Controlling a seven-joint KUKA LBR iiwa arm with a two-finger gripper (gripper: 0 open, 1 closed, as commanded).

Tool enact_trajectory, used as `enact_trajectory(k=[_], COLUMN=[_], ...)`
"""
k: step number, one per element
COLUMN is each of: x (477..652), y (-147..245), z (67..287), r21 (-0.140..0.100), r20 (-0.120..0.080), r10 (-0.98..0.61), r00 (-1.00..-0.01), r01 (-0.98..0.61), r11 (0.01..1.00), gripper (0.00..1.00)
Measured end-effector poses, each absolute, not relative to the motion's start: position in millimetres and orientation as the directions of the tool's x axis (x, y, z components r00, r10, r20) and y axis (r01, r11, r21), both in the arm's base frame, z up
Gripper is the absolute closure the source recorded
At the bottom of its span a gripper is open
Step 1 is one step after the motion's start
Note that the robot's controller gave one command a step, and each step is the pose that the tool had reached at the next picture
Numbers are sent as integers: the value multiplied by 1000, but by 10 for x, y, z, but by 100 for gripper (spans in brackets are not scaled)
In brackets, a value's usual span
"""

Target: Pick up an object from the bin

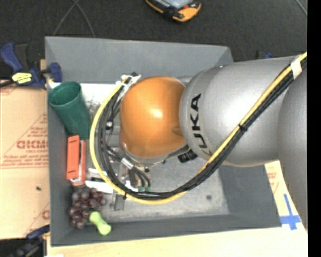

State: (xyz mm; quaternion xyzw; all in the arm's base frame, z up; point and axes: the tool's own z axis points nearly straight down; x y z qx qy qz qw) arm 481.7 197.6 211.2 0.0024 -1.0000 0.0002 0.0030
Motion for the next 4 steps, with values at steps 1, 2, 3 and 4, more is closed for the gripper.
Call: enact_trajectory(k=[1,2,3,4], x=[4838,4831,4765,4850], y=[1964,2347,2367,2344], z=[2150,707,1479,718], r21=[1,1,9,4], r20=[-1,-9,-18,-18], r10=[1,-136,38,-133], r00=[-1000,-991,-999,-991], r01=[1,-136,38,-133], r11=[1000,991,999,991], gripper=[0,0,0,0])
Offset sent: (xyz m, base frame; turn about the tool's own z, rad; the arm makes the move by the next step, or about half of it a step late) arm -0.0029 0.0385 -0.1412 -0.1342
